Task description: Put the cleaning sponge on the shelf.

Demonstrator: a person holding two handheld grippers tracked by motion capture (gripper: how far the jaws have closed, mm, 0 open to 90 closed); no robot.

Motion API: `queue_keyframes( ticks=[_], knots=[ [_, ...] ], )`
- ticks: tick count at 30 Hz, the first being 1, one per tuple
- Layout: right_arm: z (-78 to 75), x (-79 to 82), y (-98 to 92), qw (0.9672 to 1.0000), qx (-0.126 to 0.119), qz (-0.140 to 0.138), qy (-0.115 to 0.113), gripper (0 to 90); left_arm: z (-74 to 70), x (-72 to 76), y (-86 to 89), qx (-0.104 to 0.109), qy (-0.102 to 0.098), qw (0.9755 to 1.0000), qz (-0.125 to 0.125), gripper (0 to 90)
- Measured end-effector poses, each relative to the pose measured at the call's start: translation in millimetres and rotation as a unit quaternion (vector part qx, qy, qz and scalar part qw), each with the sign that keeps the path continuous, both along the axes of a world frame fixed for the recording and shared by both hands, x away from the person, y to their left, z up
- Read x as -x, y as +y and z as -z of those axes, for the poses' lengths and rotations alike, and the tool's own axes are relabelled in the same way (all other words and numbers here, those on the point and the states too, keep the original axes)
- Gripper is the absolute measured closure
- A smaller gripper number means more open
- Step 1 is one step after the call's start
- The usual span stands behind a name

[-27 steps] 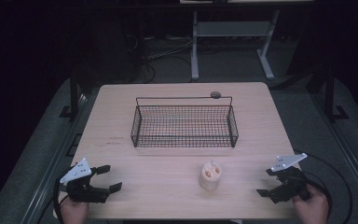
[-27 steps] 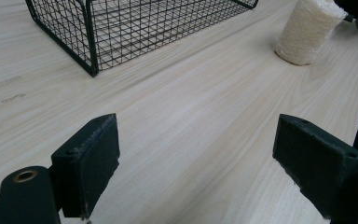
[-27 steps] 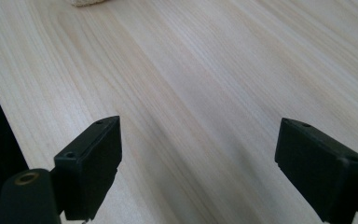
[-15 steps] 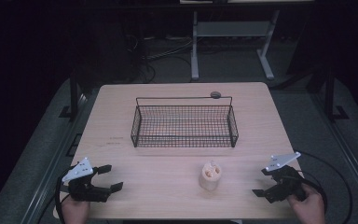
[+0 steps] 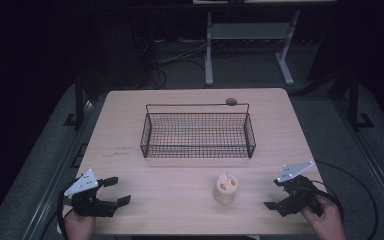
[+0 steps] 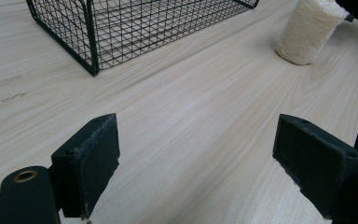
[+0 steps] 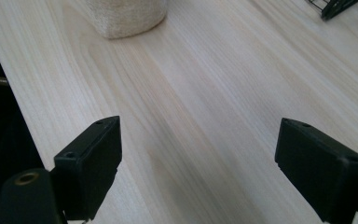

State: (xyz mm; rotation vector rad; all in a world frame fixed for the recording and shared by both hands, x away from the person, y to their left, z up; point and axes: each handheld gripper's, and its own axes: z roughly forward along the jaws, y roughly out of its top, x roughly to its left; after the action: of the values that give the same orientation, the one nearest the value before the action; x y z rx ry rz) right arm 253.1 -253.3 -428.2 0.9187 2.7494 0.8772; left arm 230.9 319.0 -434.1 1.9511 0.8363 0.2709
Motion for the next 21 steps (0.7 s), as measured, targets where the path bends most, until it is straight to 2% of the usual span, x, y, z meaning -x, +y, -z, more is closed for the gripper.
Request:
queue_keyframes(
  ticks=[5, 10, 21],
  knots=[
    [-2.1, 0.6, 5.7, 0.9999, 0.000, -0.009, 0.007, 14.5, 0.1, 0.9, 2.0, 0.002, -0.001, 1.0000, -0.003, 13.4],
    [-5.9, 2.0, 12.4, 0.9996, 0.005, -0.028, 0.004, 14.5, 0.2, 1.2, 2.8, 0.001, -0.001, 1.0000, -0.004, 13.4],
    [-9.2, -0.1, 25.6, 0.9988, 0.012, -0.047, 0.010, 14.5, 0.4, 0.9, 1.5, 0.001, -0.001, 1.0000, -0.003, 13.4]
  ],
)
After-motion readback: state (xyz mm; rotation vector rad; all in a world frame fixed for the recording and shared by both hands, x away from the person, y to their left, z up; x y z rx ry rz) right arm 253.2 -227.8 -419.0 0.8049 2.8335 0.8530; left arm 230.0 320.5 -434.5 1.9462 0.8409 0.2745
